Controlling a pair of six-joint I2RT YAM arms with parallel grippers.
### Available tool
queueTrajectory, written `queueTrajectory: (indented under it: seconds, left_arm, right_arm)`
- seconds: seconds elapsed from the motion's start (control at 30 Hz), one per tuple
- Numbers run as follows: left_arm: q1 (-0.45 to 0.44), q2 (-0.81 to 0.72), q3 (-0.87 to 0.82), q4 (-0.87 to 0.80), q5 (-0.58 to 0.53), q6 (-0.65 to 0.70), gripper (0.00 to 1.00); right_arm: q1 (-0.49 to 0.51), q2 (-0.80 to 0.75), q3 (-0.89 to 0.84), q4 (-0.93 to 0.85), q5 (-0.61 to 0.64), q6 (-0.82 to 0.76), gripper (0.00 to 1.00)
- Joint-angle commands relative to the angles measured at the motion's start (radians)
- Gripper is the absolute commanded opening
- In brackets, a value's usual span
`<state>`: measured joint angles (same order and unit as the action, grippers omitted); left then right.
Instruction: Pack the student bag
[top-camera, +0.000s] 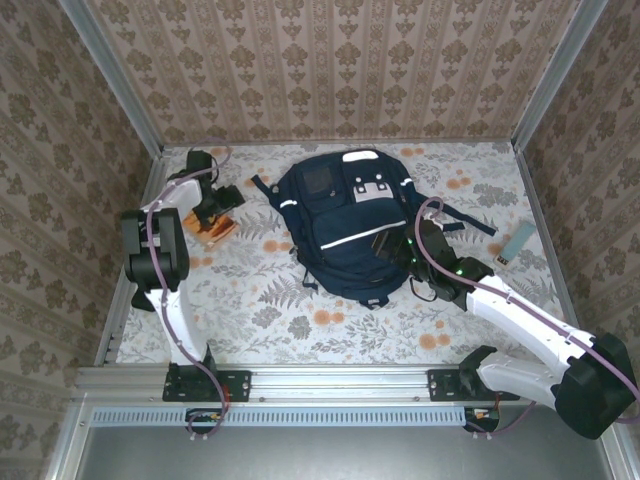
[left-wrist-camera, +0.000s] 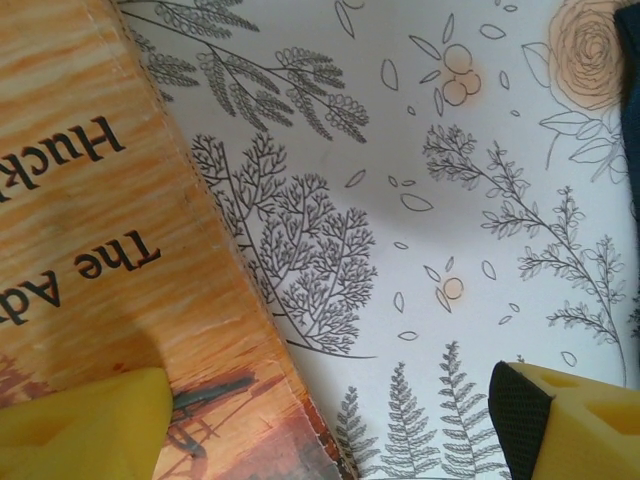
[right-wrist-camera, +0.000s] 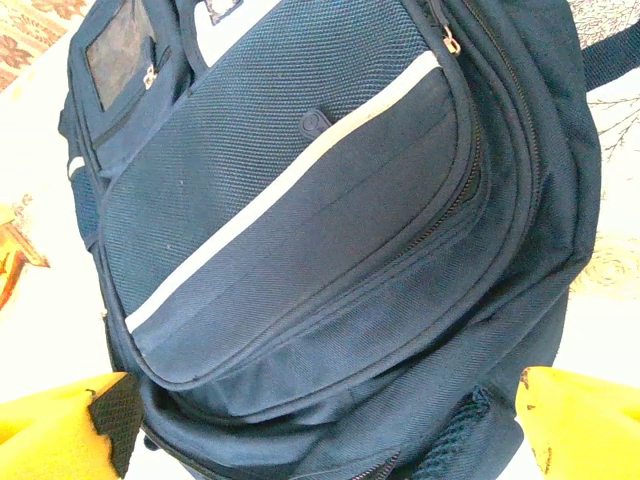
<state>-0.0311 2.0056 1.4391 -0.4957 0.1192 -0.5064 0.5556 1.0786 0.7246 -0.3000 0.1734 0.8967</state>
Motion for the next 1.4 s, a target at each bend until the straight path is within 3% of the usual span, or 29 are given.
queueTrajectory:
  seconds: [0.0,0.37,0.57,0.77,0.9,1.07,1.27,1.37]
  left_arm:
    - [-0.105,-0.090,-0.163,-0.067,0.115,-0.077,0.85]
    - [-0.399,-0.402,-0.571,0.028,0.050,-0.257,0.86]
    - [-0.420,-0.566,-0.568,-0.027,0.090,-0.207,0.86]
    - [-0.316,-0.655,-0.513,-0.125,0.005,-0.113,0.82]
    - [-0.186,-0.675,-0.578,-0.098,0.048,-0.112,0.74]
    - [-0.065,-0.705,-0.676,-0.050,0.085,-0.120,0.72]
    - [-0.013,-0.686,-0.754,0.008,0.162,-0.126,0.68]
    - [-0.009,-0.677,-0.780,0.038,0.191,-0.136,0.64]
  right_arm:
    - [0.013,0.006,0.027,0.057,-0.025,0.028,0.97]
    - [0.062,0.113,0.077,0.071,-0.035,0.018,0.97]
    - [0.125,0.219,0.153,0.072,-0.035,-0.015,0.95]
    - [0.244,0.419,0.339,0.033,-0.043,-0.080,0.90]
    - [0.309,0.571,0.466,0.026,-0.093,-0.094,0.84]
    - [0.372,0.788,0.665,-0.026,-0.160,-0.115,0.73]
    - [0.397,0.986,0.855,-0.098,-0.175,-0.127,0.60]
    - [0.397,1.044,0.896,-0.111,-0.168,-0.120,0.58]
